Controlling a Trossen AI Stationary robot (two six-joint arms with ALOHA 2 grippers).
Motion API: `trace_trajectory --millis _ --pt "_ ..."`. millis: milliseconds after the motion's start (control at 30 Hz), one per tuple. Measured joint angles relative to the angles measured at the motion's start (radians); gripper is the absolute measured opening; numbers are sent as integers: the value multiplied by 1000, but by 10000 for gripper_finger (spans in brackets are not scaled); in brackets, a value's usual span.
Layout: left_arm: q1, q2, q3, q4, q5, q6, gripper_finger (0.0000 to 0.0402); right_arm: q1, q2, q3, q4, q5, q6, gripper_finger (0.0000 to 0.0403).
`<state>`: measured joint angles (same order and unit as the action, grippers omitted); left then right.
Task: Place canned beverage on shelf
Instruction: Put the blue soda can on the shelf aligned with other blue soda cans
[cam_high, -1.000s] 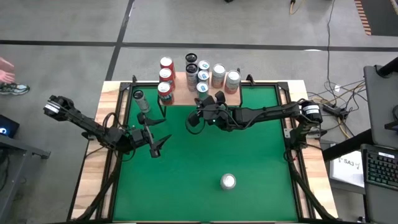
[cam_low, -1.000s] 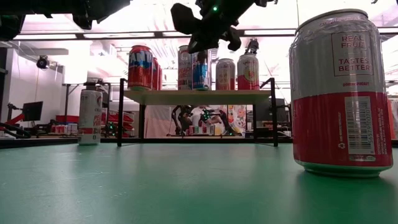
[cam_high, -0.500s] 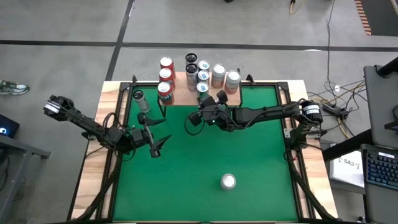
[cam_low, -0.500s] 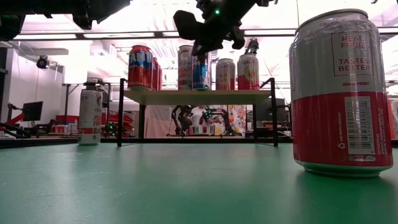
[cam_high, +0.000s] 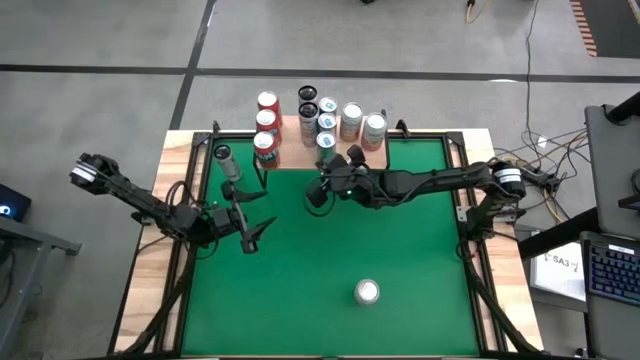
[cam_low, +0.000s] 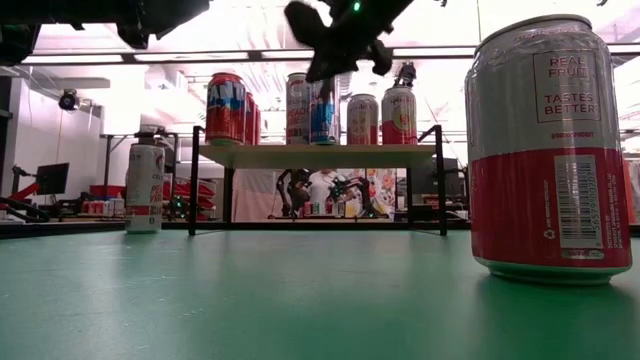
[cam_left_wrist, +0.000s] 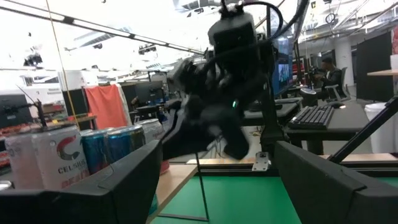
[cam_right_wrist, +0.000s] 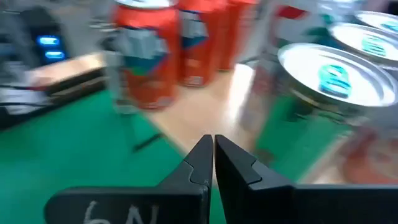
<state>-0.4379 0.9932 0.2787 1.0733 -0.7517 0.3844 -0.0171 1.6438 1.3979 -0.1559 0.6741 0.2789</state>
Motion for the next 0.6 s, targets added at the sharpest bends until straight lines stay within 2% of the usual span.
trace_trajectory --millis 133,333,433,600 --pt "0 0 1 -3 1 -62 295 15 -59 -1 -14 -134 -44 9" --pt "0 4 68 -157 11 -159 274 94 -141 -69 -17 -75 -189 9" --pt "0 22 113 -236 13 -221 254 120 -179 -130 48 -76 -243 9" --pt "0 85 206 -263 13 -204 211 122 -210 -255 202 -146 -310 9"
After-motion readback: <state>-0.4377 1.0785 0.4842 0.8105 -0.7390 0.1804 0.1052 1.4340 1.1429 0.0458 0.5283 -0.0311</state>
